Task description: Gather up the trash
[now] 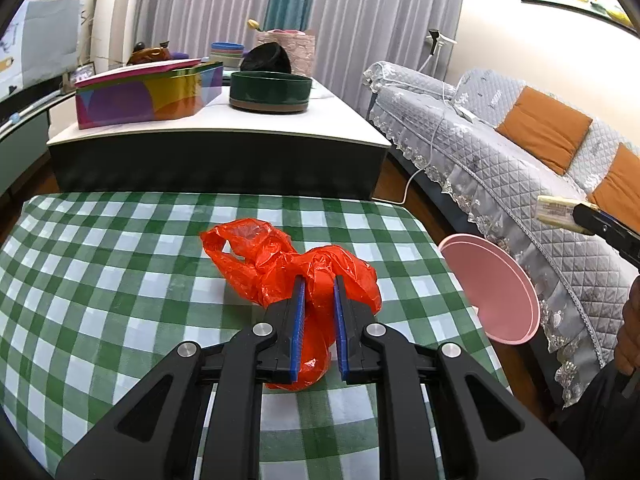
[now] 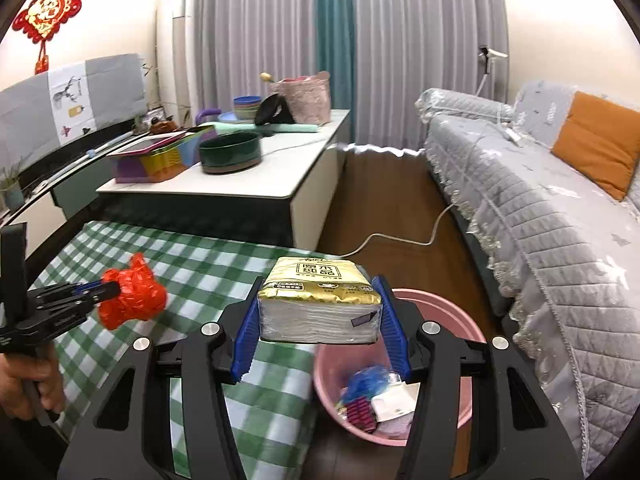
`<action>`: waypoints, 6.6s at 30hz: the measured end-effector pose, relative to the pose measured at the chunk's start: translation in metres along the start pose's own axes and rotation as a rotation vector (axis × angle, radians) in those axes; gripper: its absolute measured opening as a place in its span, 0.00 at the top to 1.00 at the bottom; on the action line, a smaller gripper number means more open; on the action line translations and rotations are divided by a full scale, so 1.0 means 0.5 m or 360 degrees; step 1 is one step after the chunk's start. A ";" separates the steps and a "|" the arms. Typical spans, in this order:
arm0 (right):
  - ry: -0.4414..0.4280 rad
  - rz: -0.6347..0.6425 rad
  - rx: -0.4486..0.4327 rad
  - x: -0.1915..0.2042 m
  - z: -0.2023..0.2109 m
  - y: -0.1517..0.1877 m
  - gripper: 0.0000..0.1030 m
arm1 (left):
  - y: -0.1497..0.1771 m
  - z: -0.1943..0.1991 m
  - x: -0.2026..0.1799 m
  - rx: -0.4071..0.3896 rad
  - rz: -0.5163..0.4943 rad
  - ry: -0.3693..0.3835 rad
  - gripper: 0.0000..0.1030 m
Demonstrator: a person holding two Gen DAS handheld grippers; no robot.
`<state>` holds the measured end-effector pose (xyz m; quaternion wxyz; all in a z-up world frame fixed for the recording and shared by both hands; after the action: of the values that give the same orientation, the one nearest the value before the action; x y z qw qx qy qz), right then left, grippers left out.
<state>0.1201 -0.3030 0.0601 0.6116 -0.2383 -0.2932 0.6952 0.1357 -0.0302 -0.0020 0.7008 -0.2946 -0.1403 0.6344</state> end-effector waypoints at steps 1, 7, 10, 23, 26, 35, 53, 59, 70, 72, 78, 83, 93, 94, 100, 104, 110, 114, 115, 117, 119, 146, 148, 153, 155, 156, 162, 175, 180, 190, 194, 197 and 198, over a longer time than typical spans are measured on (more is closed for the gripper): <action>-0.0001 -0.0030 -0.0003 -0.013 -0.003 0.006 0.48 | 0.001 -0.001 -0.004 0.0001 -0.0003 0.0000 0.87; 0.0009 -0.0087 -0.0011 -0.049 -0.016 0.021 0.48 | 0.016 -0.013 -0.040 0.0015 -0.0051 -0.0026 0.87; -0.0004 -0.0096 -0.0010 -0.061 -0.021 0.024 0.48 | 0.016 -0.017 -0.056 0.0013 -0.0083 -0.0038 0.87; -0.0001 -0.0189 -0.0008 -0.110 -0.043 0.021 0.48 | 0.004 -0.045 -0.119 0.0051 -0.0143 -0.0016 0.87; 0.0000 -0.0208 -0.0019 -0.119 -0.046 0.018 0.48 | -0.004 -0.049 -0.134 0.0049 -0.0156 -0.0008 0.87; 0.0053 -0.0230 -0.0041 -0.150 -0.053 0.011 0.48 | -0.037 -0.065 -0.180 0.0031 -0.0179 0.0028 0.87; 0.0115 -0.0345 -0.0036 -0.215 -0.075 0.009 0.48 | -0.092 -0.107 -0.307 0.0015 -0.0333 0.0121 0.87; 0.0115 -0.0400 -0.0028 -0.239 -0.084 0.010 0.48 | -0.102 -0.121 -0.350 0.0023 -0.0377 0.0165 0.87; 0.0109 -0.0442 0.0015 -0.257 -0.110 0.011 0.47 | -0.102 -0.167 -0.433 0.0082 -0.0478 0.0259 0.87; 0.0093 -0.0467 0.0043 -0.265 -0.117 0.014 0.43 | -0.095 -0.184 -0.451 0.0143 -0.0510 0.0311 0.84; 0.0085 -0.0544 0.0055 -0.288 -0.121 0.022 0.34 | -0.076 -0.201 -0.455 0.0196 -0.0492 0.0348 0.59; 0.0086 -0.0559 0.0065 -0.289 -0.123 0.025 0.34 | -0.060 -0.187 -0.438 0.0212 -0.0465 0.0336 0.57; 0.0108 -0.0441 0.0061 -0.235 -0.097 0.041 0.06 | -0.038 -0.076 -0.385 0.0110 -0.0378 0.0297 0.23; 0.0110 -0.0432 0.0062 -0.229 -0.093 0.043 0.05 | -0.035 -0.063 -0.379 0.0094 -0.0368 0.0282 0.23; 0.0124 -0.0360 0.0045 -0.186 -0.041 0.057 0.05 | -0.010 0.022 -0.313 0.0013 -0.0254 0.0173 0.12; 0.0124 -0.0405 0.0029 -0.151 0.007 0.064 0.05 | 0.015 0.077 -0.256 0.0005 -0.0211 0.0127 0.12; 0.0129 -0.0387 0.0007 -0.060 0.076 0.095 0.05 | 0.045 0.175 -0.167 -0.0122 -0.0156 0.0022 0.11; 0.0162 -0.0391 0.0004 0.005 0.107 0.132 0.05 | 0.082 0.225 -0.116 -0.0204 -0.0100 -0.0068 0.09; 0.0174 -0.0388 0.0004 0.016 0.110 0.139 0.05 | 0.093 0.231 -0.107 -0.0211 -0.0082 -0.0079 0.08; 0.0195 -0.0369 0.0002 0.050 0.119 0.160 0.05 | 0.114 0.236 -0.091 -0.0212 -0.0055 -0.0099 0.08; 0.0207 -0.0354 0.0013 0.075 0.125 0.180 0.05 | 0.133 0.234 -0.081 -0.0194 -0.0036 -0.0116 0.08; 0.0261 -0.0280 0.0021 0.142 0.084 0.229 0.05 | 0.207 0.157 -0.053 -0.0053 0.0047 -0.0228 0.08; 0.0259 -0.0288 0.0027 0.139 0.082 0.229 0.05 | 0.210 0.156 -0.056 -0.0058 0.0035 -0.0239 0.08; 0.0256 -0.0305 0.0038 0.134 0.078 0.233 0.05 | 0.212 0.153 -0.063 -0.0061 0.0027 -0.0233 0.08; 0.0257 -0.0307 0.0038 0.132 0.077 0.233 0.05 | 0.213 0.150 -0.064 -0.0056 0.0031 -0.0231 0.08; 0.0257 -0.0306 0.0040 0.132 0.076 0.233 0.05 | 0.213 0.150 -0.064 -0.0057 0.0035 -0.0231 0.08; 0.0253 -0.0303 0.0054 0.133 0.071 0.234 0.05 | 0.214 0.148 -0.061 -0.0055 0.0045 -0.0228 0.08; 0.0253 -0.0300 0.0055 0.135 0.070 0.234 0.05 | 0.215 0.143 -0.067 -0.0055 0.0040 -0.0222 0.08; 0.0254 -0.0299 0.0054 0.135 0.069 0.234 0.05 | 0.215 0.142 -0.068 -0.0055 0.0040 -0.0219 0.08; 0.0254 -0.0299 0.0055 0.135 0.070 0.234 0.05 | 0.216 0.143 -0.071 -0.0048 0.0047 -0.0210 0.08; 0.0254 -0.0300 0.0054 0.134 0.070 0.234 0.05 | 0.216 0.144 -0.073 -0.0050 0.0042 -0.0207 0.08; 0.0254 -0.0299 0.0054 0.134 0.070 0.234 0.05 | 0.216 0.145 -0.072 -0.0054 0.0041 -0.0204 0.08; 0.0255 -0.0298 0.0055 0.134 0.070 0.234 0.05 | 0.216 0.144 -0.072 -0.0054 0.0040 -0.0203 0.08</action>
<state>0.0036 -0.2499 0.0051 0.6992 -0.2540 -0.2525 0.6187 0.0018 -0.0458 -0.0026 0.6774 -0.2670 -0.1919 0.6581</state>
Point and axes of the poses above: each gripper's, at about its wrist camera, not at the fingertips, and z roughly against the way its jaws point, x to its left, y to its underside, the point moved 5 cm from there along -z, roughly the way its jaws point, and after that the axes turned 15 degrees about x, right-handed, at the moved point
